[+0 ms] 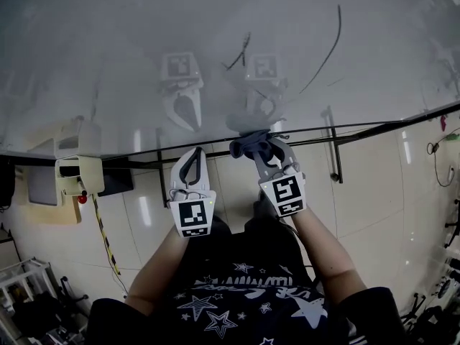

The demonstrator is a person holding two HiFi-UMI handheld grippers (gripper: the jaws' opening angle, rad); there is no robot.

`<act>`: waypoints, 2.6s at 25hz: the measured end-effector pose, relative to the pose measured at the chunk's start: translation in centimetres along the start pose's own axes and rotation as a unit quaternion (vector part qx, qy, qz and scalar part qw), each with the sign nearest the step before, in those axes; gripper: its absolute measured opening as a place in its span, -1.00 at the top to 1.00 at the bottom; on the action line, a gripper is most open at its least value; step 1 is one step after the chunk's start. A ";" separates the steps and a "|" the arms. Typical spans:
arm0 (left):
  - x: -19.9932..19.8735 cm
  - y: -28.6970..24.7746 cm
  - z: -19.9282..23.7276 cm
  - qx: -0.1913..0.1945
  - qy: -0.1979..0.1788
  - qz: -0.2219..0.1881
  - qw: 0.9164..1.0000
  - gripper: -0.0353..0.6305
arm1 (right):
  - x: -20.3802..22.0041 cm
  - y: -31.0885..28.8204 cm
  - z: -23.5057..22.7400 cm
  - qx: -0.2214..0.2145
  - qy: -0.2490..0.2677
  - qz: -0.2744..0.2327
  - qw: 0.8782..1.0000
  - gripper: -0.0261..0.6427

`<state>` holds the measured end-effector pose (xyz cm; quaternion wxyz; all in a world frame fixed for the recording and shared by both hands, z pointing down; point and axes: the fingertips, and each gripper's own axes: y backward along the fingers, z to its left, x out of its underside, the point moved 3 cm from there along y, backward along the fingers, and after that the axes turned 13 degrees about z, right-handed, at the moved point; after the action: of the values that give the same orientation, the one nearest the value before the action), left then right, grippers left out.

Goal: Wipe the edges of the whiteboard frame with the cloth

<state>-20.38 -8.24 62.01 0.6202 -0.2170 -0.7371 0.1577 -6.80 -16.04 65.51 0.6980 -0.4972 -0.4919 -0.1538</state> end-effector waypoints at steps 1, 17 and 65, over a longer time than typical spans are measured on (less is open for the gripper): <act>0.4 0.2 1.0 0.000 0.002 0.000 1.000 0.88 | -0.4 -0.5 0.7 0.003 0.000 0.001 1.000 0.69; 6.1 5.6 14.7 0.018 0.023 -0.015 0.999 0.88 | -4.1 -7.5 13.0 0.040 -0.021 0.020 0.999 0.69; 14.3 19.3 35.0 -0.132 0.063 -0.021 0.989 0.88 | -10.6 -16.5 29.7 -0.009 -0.014 0.011 1.000 0.69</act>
<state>-54.36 16.96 58.02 0.6346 -0.2905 -0.7155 0.0320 -39.21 -1.38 66.18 0.6879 -0.5110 -0.4951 -0.1434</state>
